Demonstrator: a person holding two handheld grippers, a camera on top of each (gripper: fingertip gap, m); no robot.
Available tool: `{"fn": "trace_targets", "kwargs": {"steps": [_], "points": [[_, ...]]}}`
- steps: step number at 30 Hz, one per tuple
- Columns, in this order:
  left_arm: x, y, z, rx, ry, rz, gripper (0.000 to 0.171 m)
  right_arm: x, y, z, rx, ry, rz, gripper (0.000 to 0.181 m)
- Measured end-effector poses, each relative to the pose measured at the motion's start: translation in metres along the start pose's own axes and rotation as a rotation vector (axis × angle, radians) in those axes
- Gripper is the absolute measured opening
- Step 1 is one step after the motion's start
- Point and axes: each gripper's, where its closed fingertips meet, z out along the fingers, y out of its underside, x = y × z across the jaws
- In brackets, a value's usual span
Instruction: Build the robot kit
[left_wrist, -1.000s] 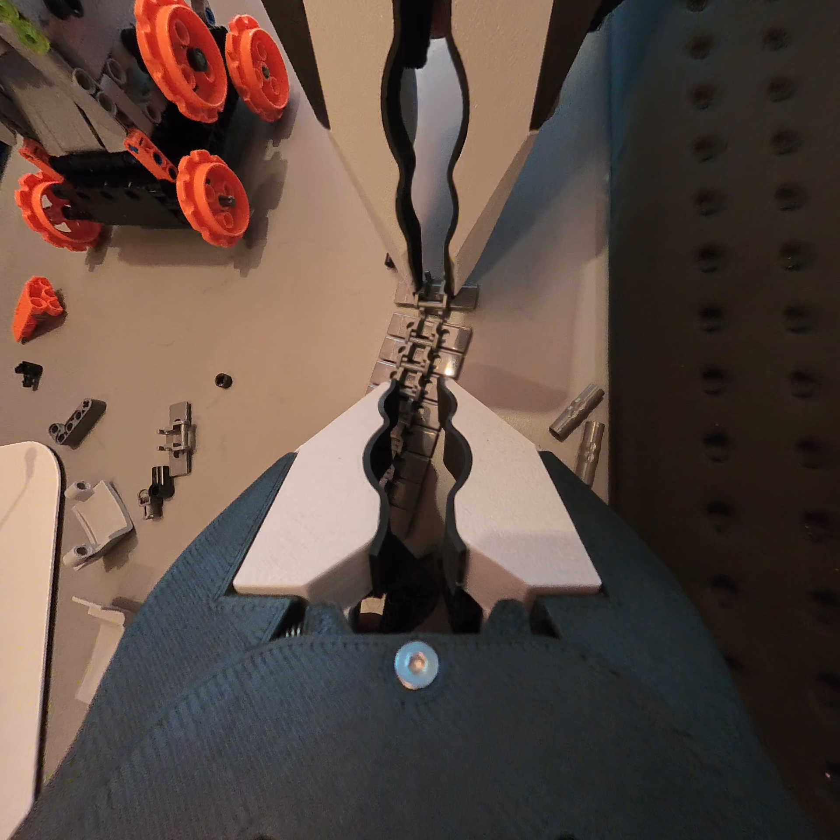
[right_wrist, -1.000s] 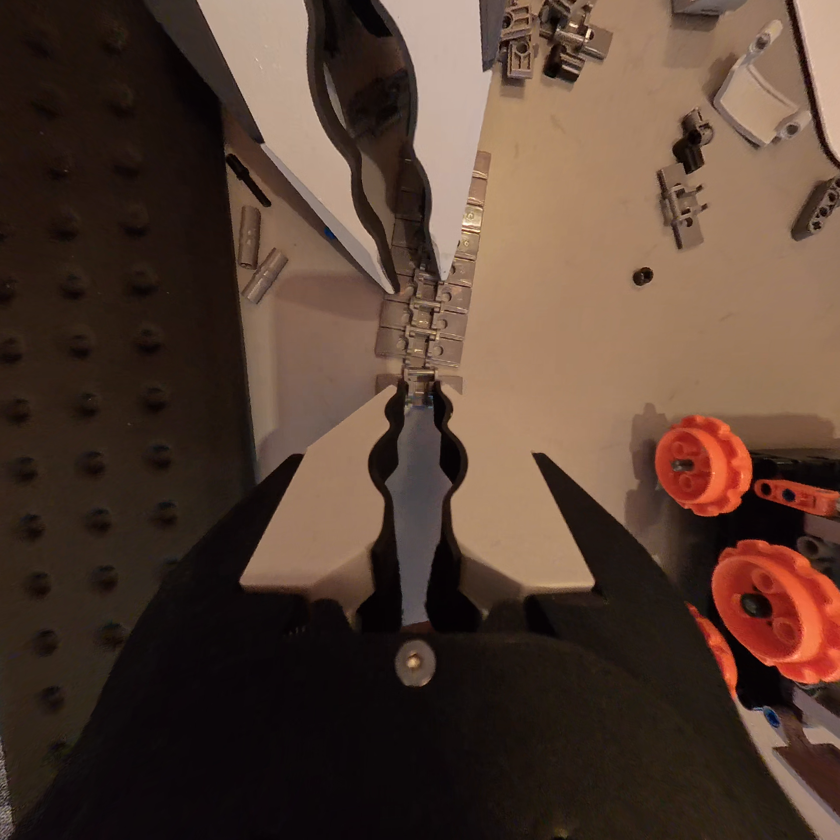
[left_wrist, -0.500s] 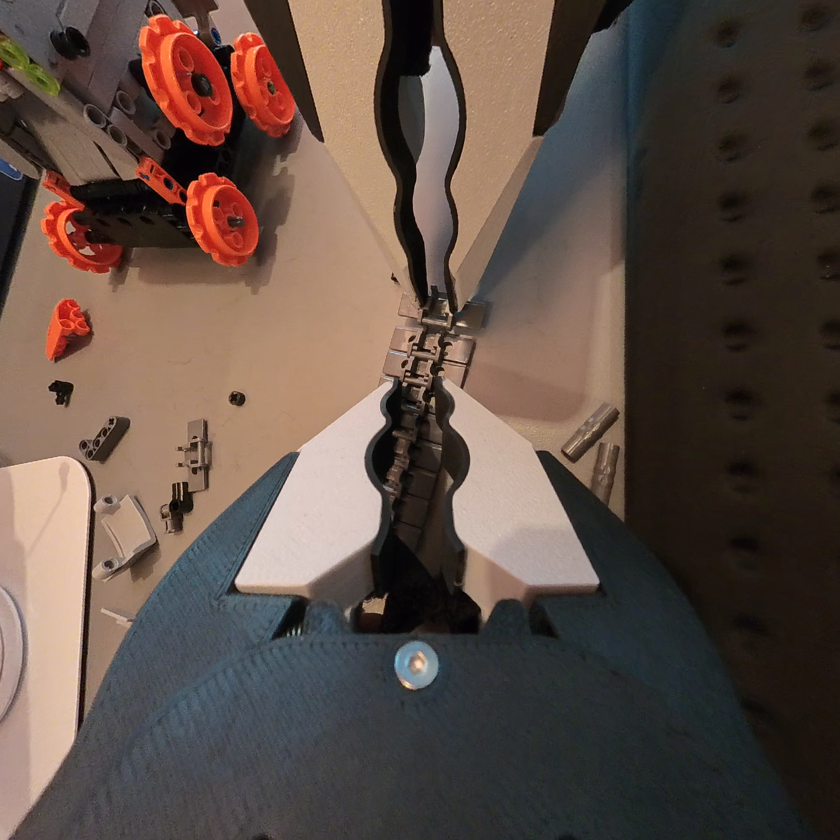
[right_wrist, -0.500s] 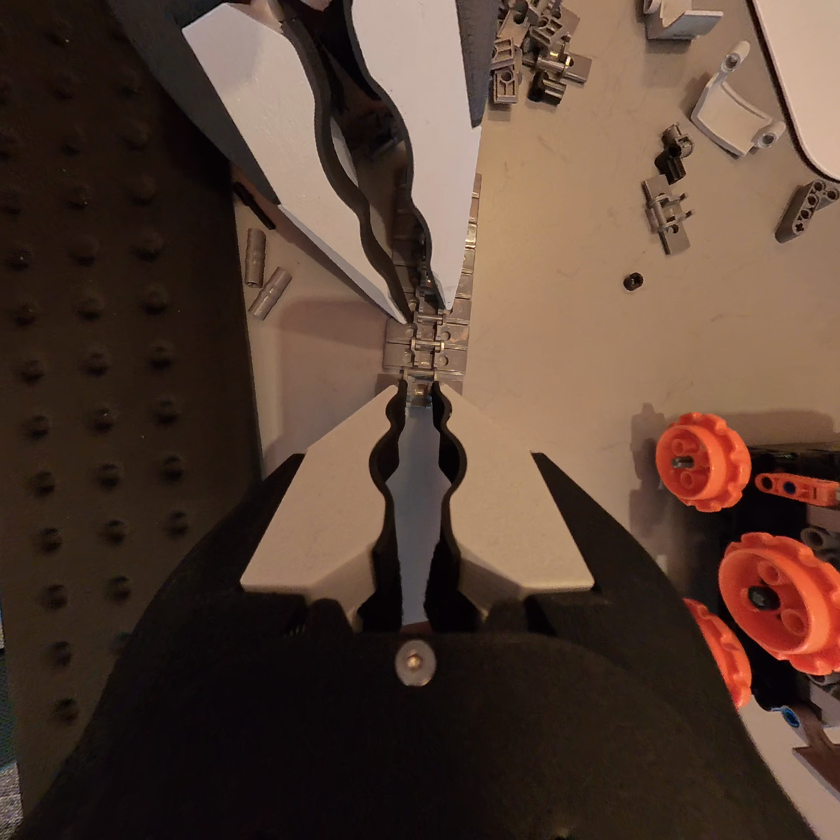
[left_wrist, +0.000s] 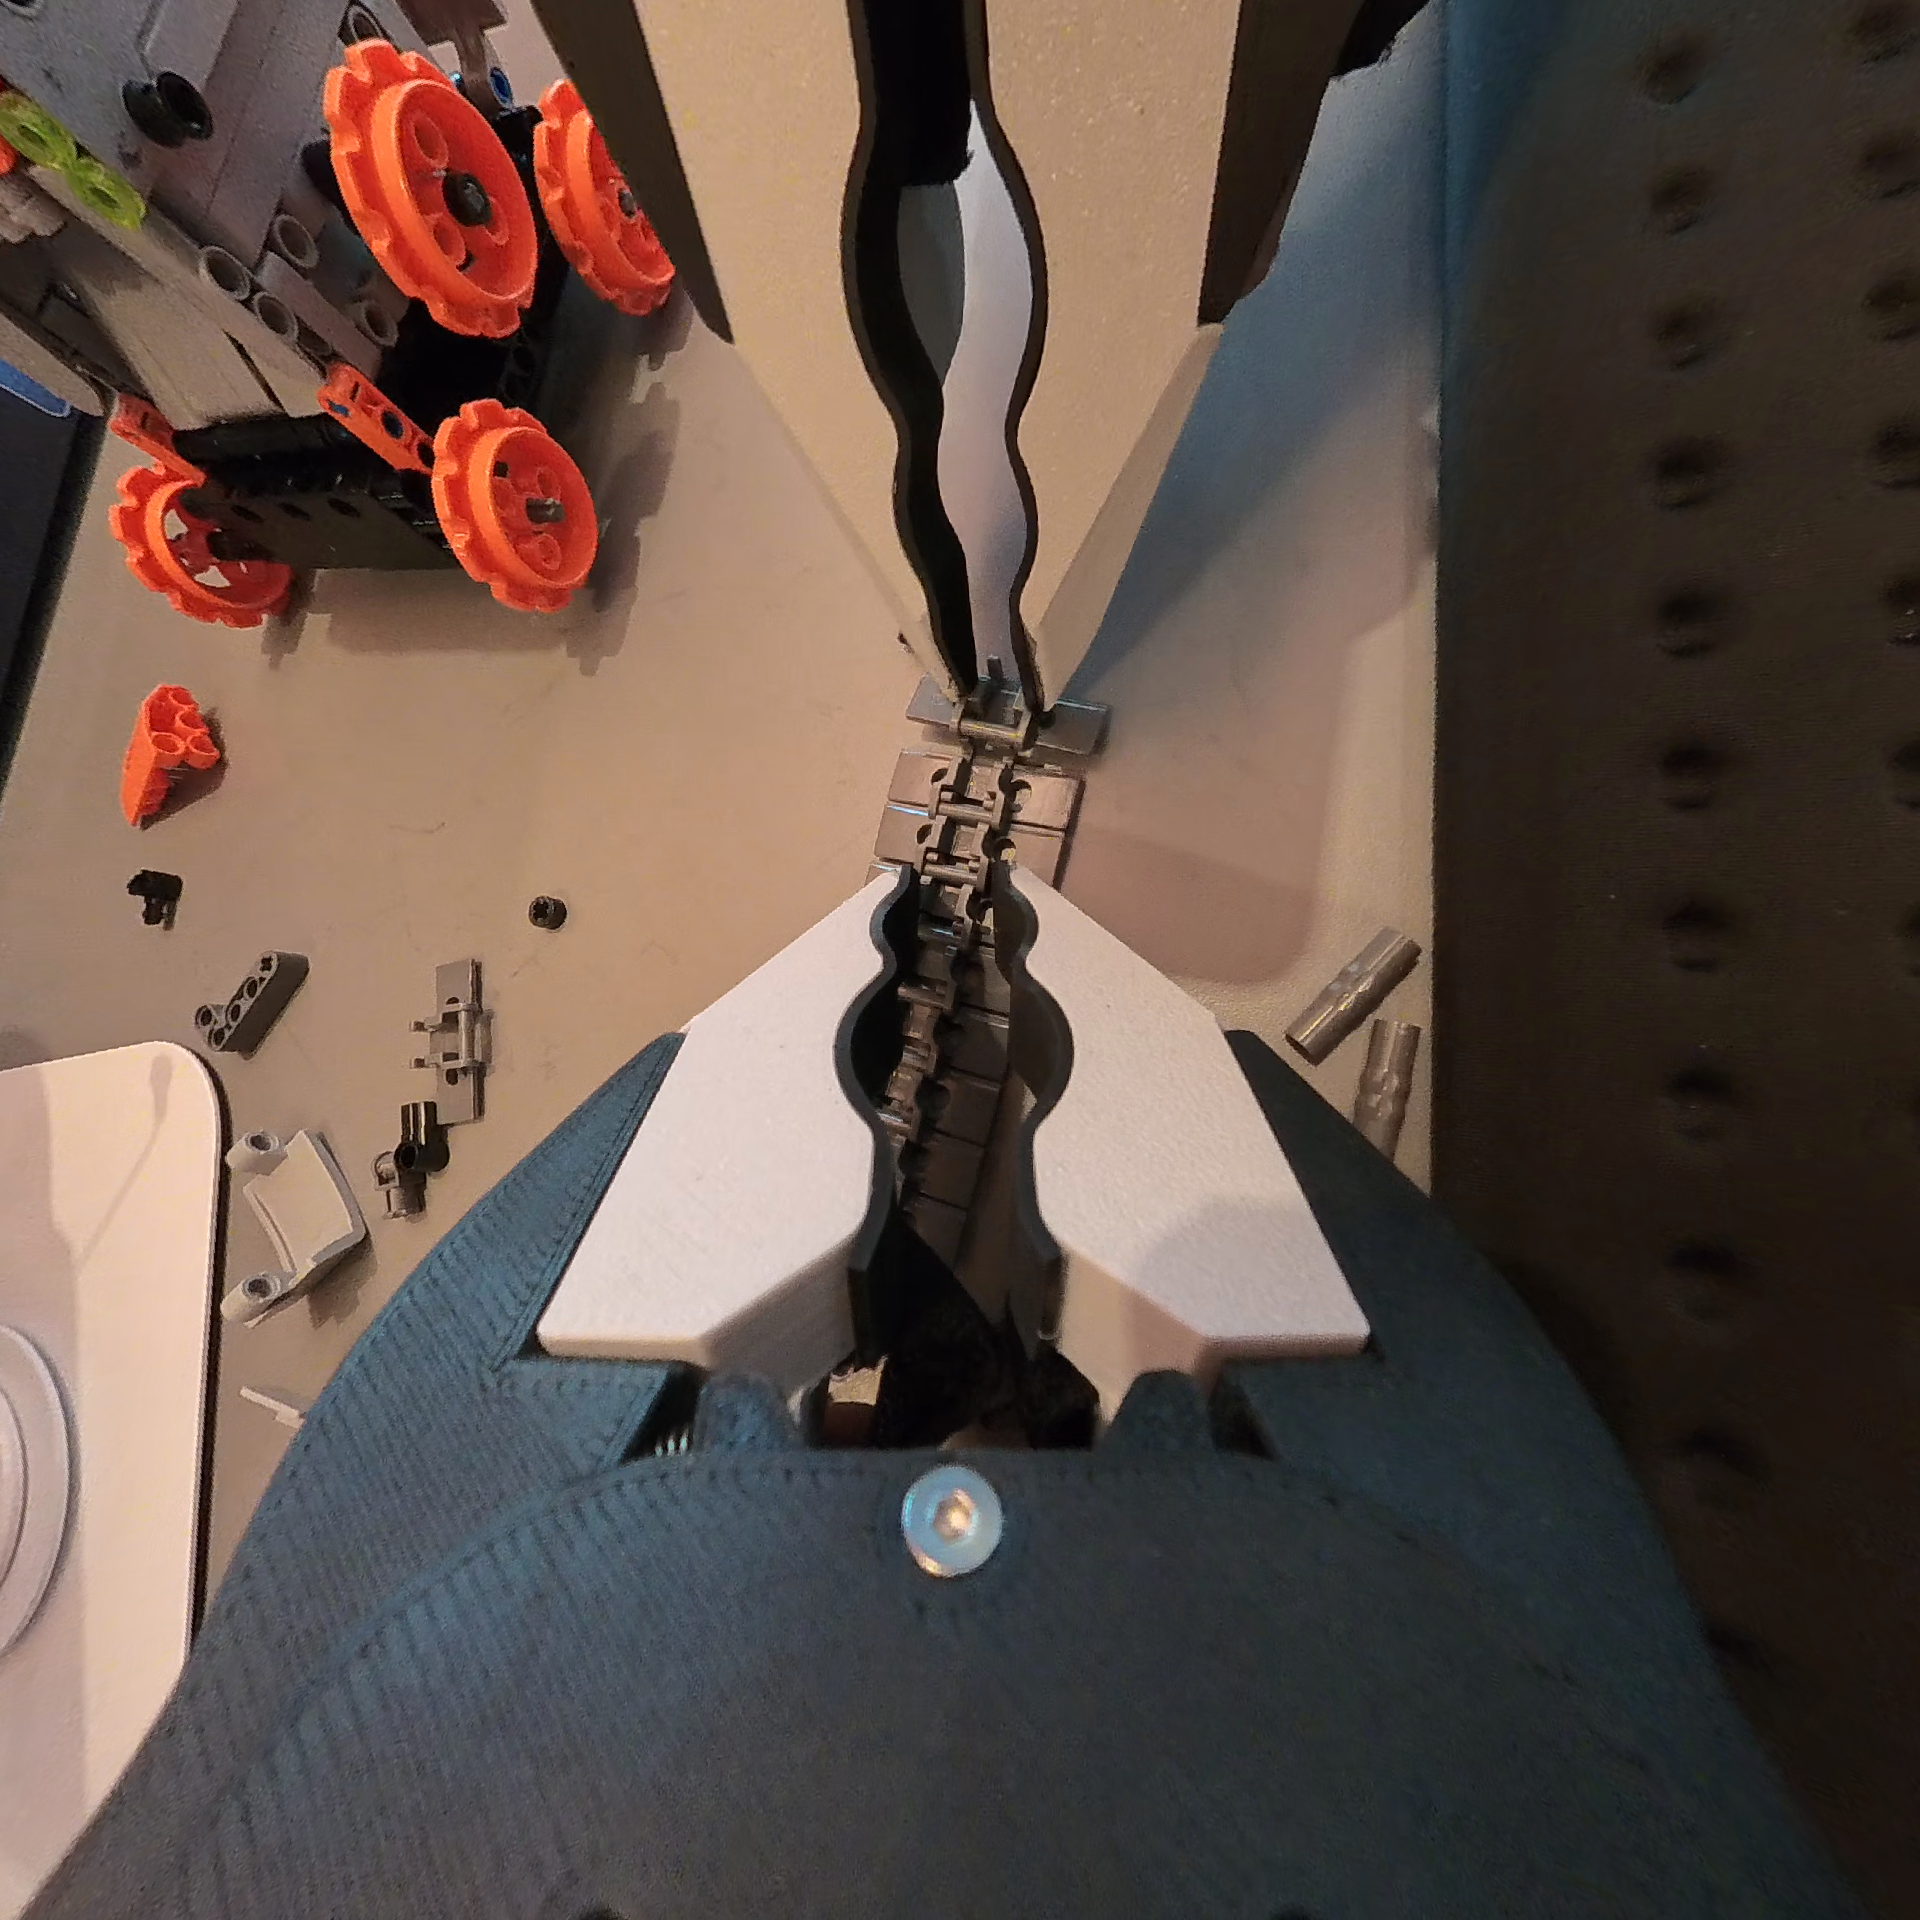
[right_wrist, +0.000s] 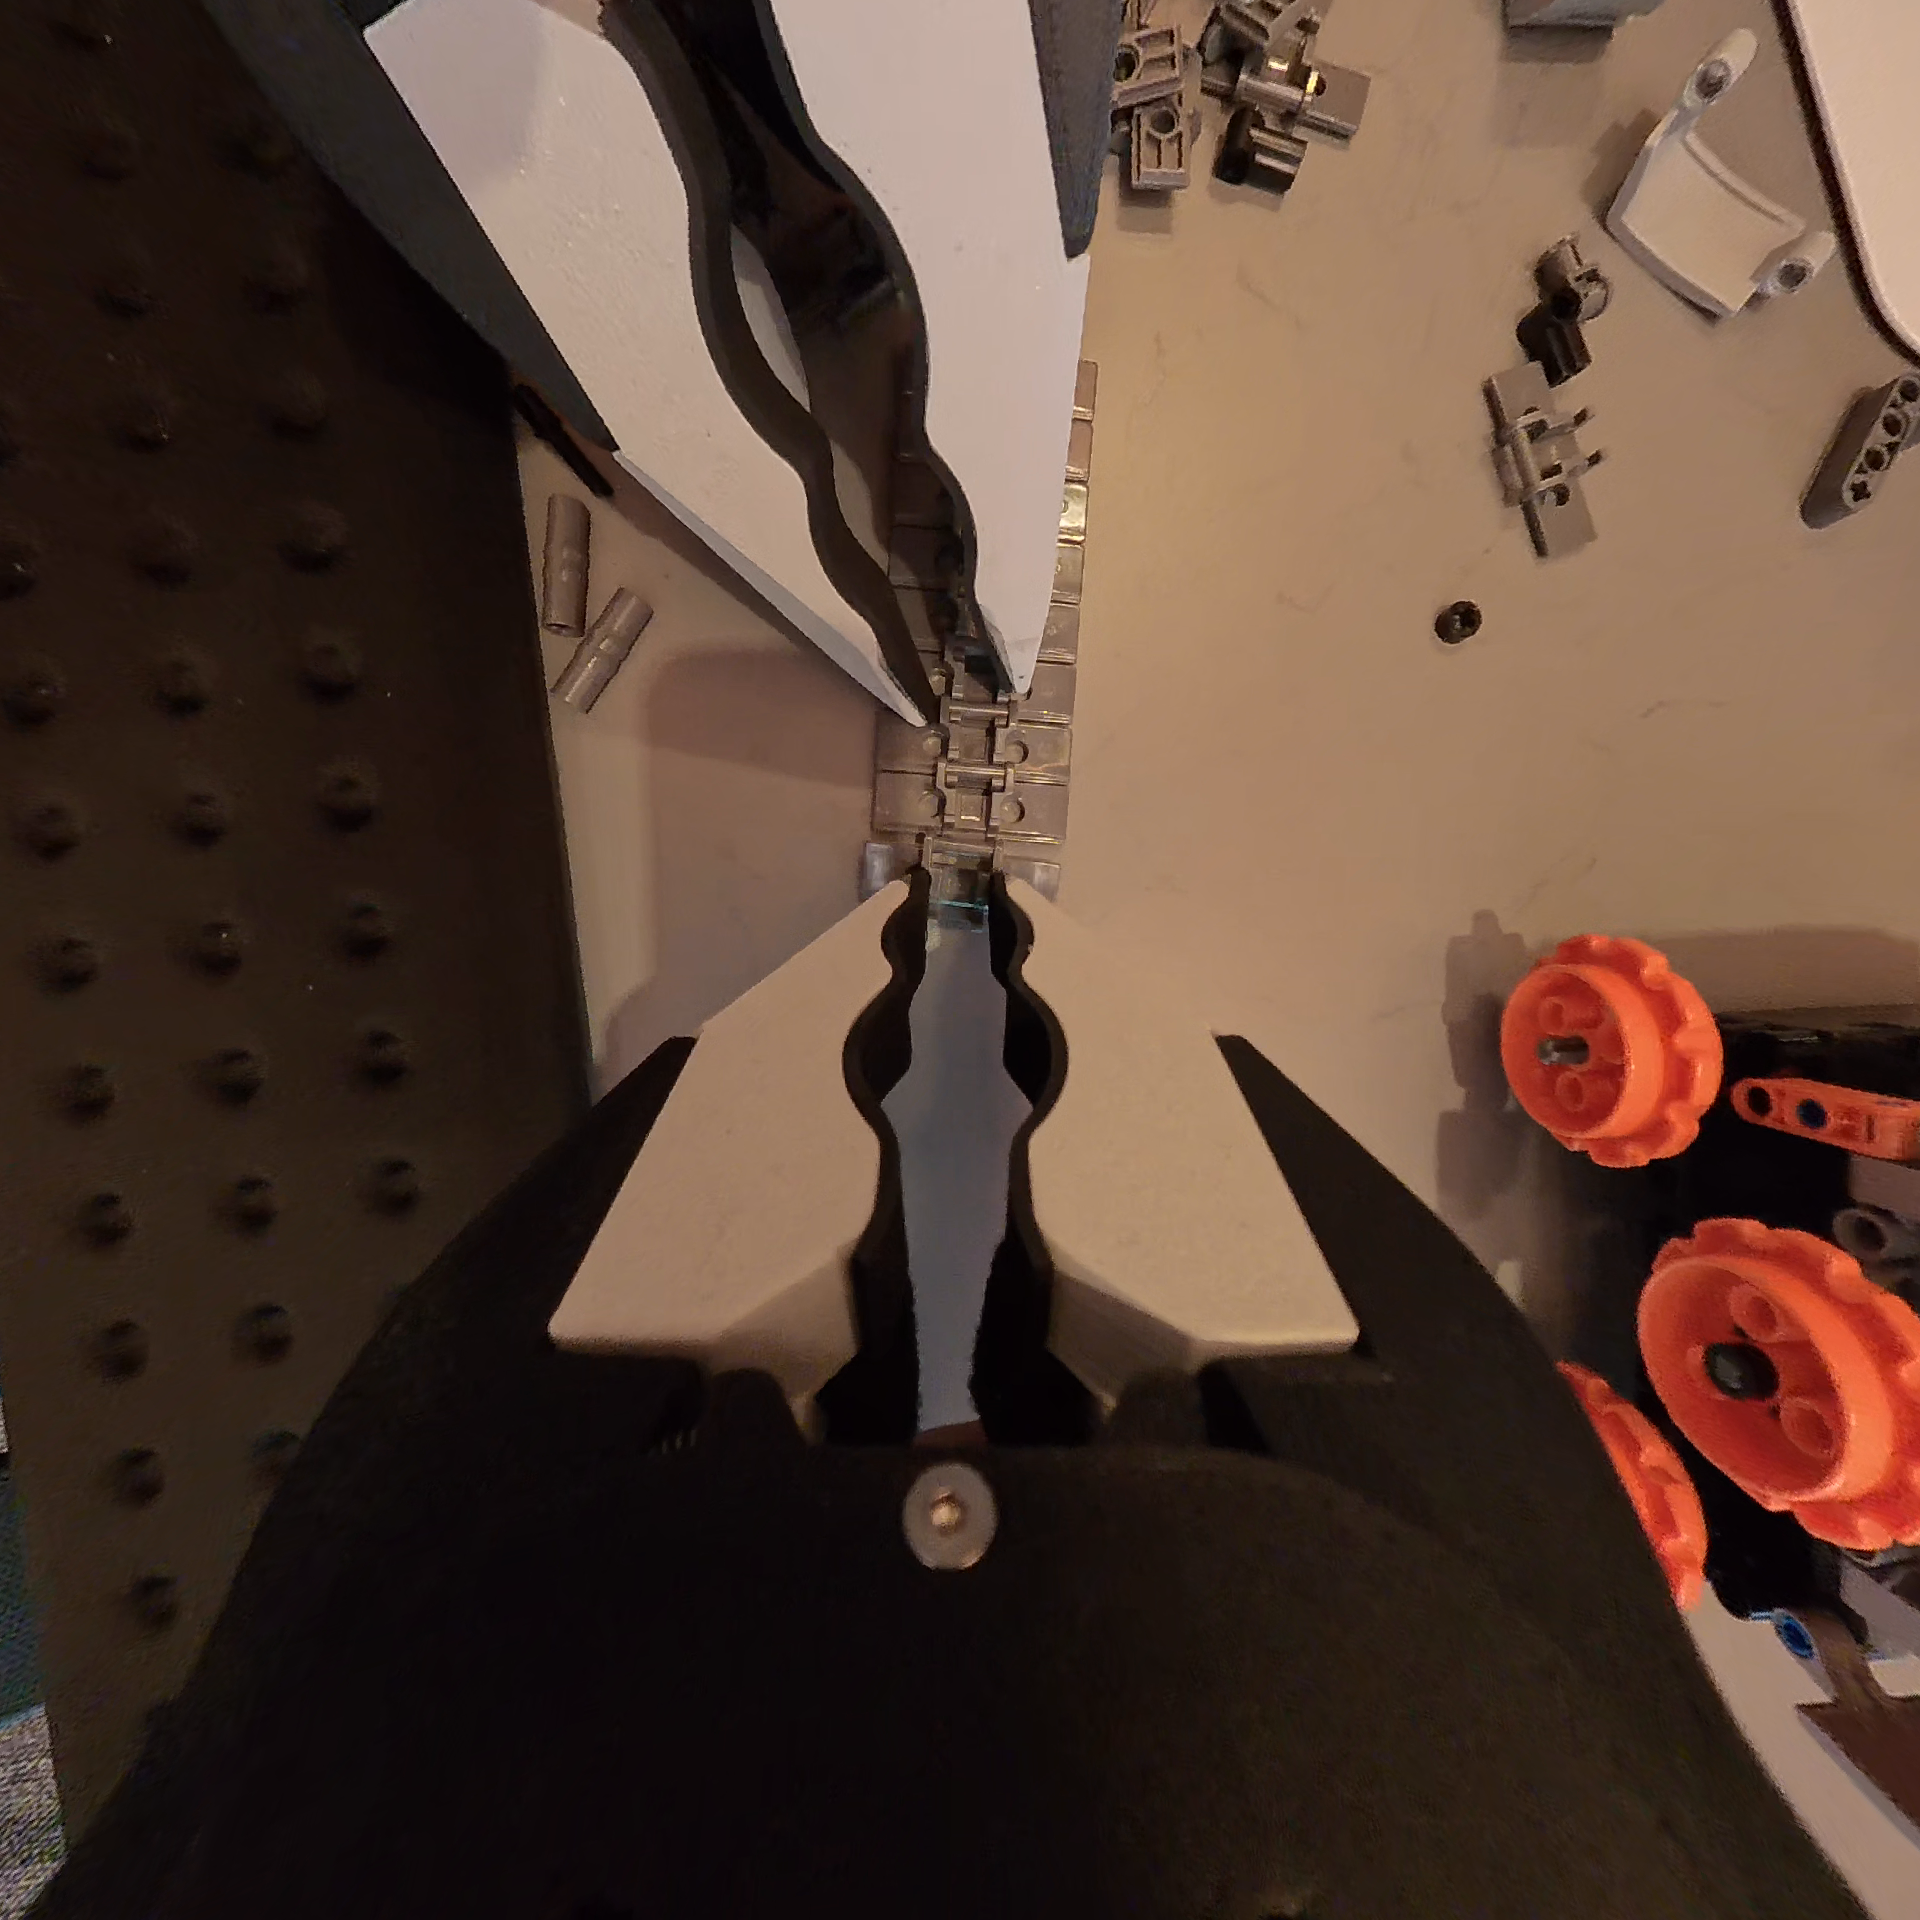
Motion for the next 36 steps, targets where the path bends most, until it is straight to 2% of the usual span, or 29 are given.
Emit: {"fn": "trace_targets", "kwargs": {"steps": [8,14,16,21,36], "points": [[0.001,0.000,0.000,0.000,-0.001,0.007,0.013,0.001,0.001,0.003,-0.002,-0.001,0.017,0.016],[0.001,0.000,0.000,-0.002,-0.005,0.015,0.013,-0.001,-0.001,0.003,0.014,0.005,0.004,0.013],[0.000,0.000,0.000,-0.002,-0.006,0.015,0.013,0.001,-0.001,0.002,0.004,0.019,-0.003,0.019],[0.000,0.000,0.000,-0.006,-0.009,0.021,0.013,0.010,-0.014,-0.012,0.093,0.044,0.012,0.000],[0.000,0.000,0.000,0.000,-0.002,0.013,0.013,0.002,-0.010,0.004,0.057,-0.035,0.032,0.000]]}}
